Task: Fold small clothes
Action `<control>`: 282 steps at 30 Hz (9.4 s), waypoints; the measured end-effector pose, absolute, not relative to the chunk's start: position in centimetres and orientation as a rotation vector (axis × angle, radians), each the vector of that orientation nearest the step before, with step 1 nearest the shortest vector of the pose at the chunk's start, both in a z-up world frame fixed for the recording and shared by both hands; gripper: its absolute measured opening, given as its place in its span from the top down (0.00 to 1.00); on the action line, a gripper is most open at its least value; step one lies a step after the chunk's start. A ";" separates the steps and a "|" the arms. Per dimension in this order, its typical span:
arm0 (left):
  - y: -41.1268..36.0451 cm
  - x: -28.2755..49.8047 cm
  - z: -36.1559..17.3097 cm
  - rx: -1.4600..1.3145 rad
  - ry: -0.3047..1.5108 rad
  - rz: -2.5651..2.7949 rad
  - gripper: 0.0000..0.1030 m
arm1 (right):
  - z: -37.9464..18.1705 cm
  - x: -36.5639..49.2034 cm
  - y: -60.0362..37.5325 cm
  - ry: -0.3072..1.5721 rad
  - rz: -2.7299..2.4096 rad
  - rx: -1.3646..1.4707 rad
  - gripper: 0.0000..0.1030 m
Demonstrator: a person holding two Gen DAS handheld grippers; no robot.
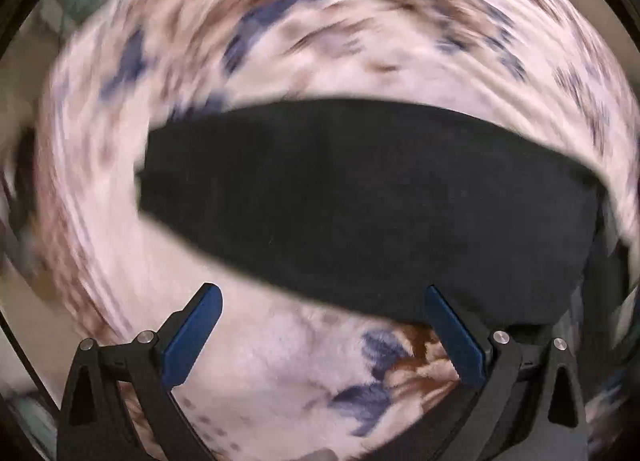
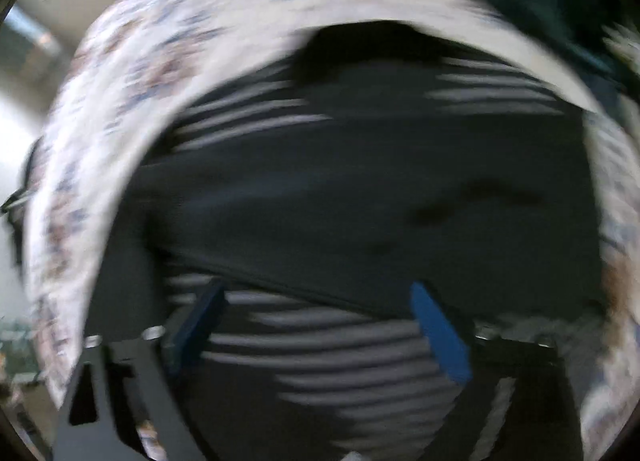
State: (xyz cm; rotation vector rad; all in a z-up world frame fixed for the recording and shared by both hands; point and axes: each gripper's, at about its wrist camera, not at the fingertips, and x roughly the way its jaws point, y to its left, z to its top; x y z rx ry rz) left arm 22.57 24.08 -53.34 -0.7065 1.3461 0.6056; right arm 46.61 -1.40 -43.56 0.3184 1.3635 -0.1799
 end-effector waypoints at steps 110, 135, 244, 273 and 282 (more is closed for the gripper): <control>7.3 50.9 -51.1 0.076 1.100 0.496 0.11 | -49.2 38.9 -43.1 1.422 -0.326 0.277 0.45; 6.7 54.1 -55.3 -0.044 1.205 0.318 0.11 | -53.3 55.0 -19.0 1.432 0.203 -0.032 0.98; -14.7 29.0 -48.6 0.201 1.352 -0.093 0.00 | -44.2 29.4 -45.5 1.514 -0.089 0.357 0.00; -37.2 11.8 -55.4 0.040 1.548 -0.134 0.96 | -52.5 42.8 -63.0 1.547 0.313 0.679 0.41; -31.2 14.4 -49.3 -0.062 1.478 -0.043 0.96 | -57.8 48.2 -59.0 1.596 0.363 0.866 0.83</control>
